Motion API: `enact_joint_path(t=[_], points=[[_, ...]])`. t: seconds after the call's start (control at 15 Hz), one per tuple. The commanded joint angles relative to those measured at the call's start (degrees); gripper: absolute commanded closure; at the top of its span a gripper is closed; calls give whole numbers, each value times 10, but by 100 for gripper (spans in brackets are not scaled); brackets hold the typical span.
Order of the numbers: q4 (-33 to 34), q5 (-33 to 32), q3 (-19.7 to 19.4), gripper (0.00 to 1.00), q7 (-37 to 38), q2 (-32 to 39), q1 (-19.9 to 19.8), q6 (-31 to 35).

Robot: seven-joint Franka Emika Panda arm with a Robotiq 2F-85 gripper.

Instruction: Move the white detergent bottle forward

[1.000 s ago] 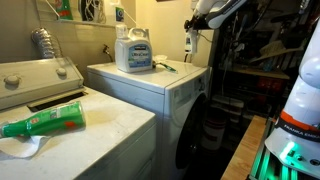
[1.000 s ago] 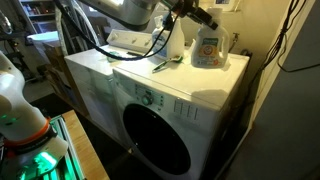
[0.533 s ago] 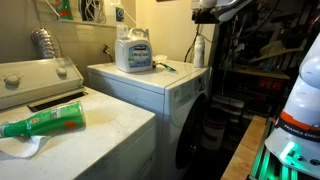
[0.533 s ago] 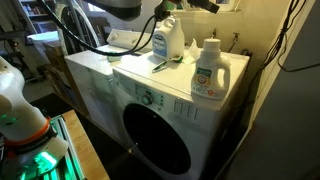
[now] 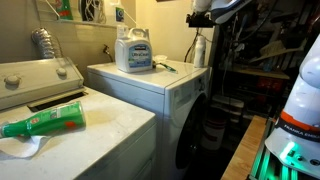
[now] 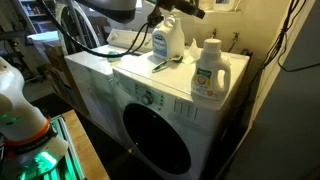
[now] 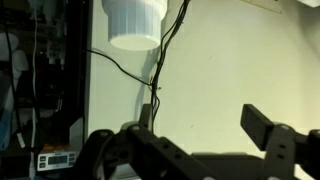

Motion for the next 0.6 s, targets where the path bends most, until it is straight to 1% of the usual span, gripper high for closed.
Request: enact_joint_path(t=[0.0, 0.2, 0.33, 0.47, 0.53], points=[[-36, 91, 27, 0, -73, -25, 0, -74], [-40, 119, 42, 0, -83, -23, -5, -132], [-46, 114, 45, 0, -70, -18, -8, -154], [-58, 102, 42, 0, -53, -14, -11, -146], [-65, 109, 40, 0, -56, -12, -11, -140]])
